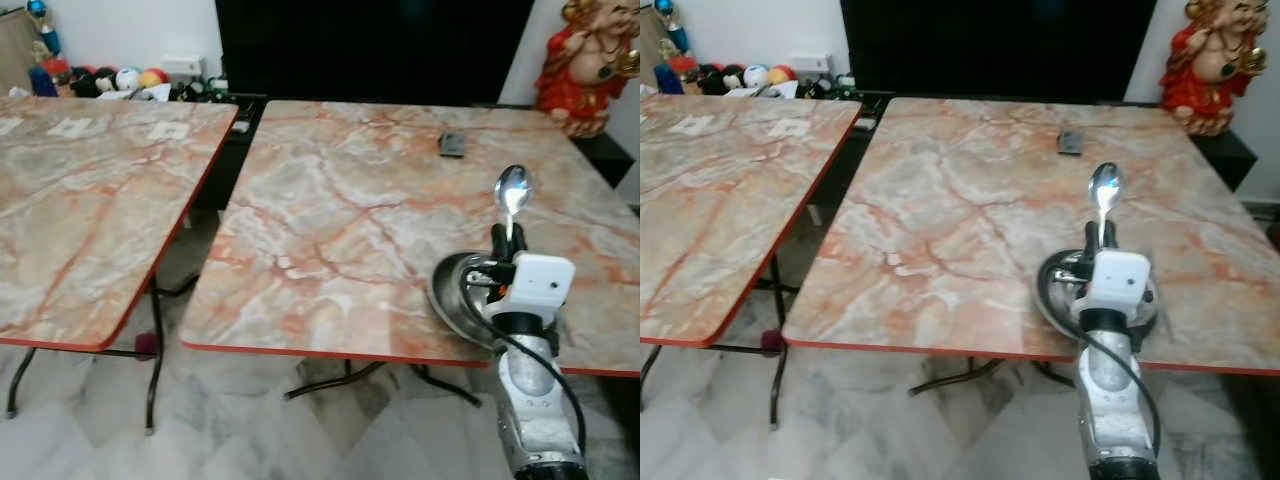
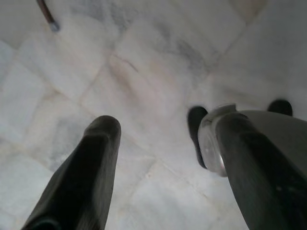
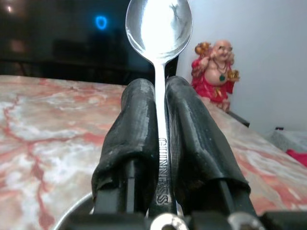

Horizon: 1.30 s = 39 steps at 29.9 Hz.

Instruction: Setting the table

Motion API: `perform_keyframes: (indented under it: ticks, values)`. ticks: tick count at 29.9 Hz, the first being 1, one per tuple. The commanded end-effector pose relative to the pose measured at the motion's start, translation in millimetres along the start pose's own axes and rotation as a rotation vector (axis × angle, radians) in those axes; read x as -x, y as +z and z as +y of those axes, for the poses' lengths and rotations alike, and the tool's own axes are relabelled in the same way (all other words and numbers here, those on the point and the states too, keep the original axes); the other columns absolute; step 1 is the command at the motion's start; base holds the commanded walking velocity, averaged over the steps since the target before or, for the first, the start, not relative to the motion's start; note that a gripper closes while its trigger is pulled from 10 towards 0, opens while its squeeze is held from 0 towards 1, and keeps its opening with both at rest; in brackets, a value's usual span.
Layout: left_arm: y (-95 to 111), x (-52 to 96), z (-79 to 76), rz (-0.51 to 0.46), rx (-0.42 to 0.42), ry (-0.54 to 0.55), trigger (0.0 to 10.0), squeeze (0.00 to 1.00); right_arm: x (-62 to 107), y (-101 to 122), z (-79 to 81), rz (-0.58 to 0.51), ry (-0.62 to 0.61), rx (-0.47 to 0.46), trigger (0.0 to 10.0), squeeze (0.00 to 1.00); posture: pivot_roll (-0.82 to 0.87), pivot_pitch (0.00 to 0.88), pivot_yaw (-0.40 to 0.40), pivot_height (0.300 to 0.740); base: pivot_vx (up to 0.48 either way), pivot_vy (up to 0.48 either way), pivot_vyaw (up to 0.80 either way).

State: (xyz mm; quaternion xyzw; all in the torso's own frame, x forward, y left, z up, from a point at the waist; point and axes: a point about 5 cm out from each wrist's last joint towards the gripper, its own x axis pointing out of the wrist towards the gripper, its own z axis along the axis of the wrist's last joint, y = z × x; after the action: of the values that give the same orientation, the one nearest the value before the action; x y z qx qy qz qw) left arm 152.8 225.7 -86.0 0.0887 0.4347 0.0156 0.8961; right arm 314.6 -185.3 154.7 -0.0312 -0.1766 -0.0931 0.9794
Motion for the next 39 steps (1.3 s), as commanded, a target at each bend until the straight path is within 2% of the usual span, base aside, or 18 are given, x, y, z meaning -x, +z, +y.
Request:
perform_keyframes:
  ticks: [1, 10, 29, 39]
  values:
    - [-5.0, 1.5, 0.5, 0.017, -0.019, -0.006, 10.0, 0.0, -2.4, 5.0, -0.4, -0.018, 0.001, 0.004, 10.0, 0.0, 0.01, 0.095, -0.024, 0.74, 0.0, -0.345, 0.0]
    - [-8.2, 2.8, 3.0, 0.023, -0.015, 0.002, 10.0, 0.0, -1.7, 2.4, -0.6, -0.005, 0.002, 0.005, 10.0, 0.0, 0.01, 0.096, -0.023, 0.74, 0.0, -0.33, 0.0]
    - [-5.4, 1.7, 2.1, 0.018, 0.012, 0.001, 10.0, 0.0, -2.8, -2.9, -4.0, 0.042, -0.023, 0.007, 10.0, 0.0, 0.01, 0.108, -0.023, 0.74, 0.0, 0.0, 0.0]
    - [-6.6, 2.1, 2.9, 0.021, 0.011, 0.001, 10.0, 0.0, -3.6, -3.3, -2.7, 0.046, -0.018, 0.007, 10.0, 0.0, 0.01, 0.109, -0.022, 0.74, 0.0, 0.0, -0.8]
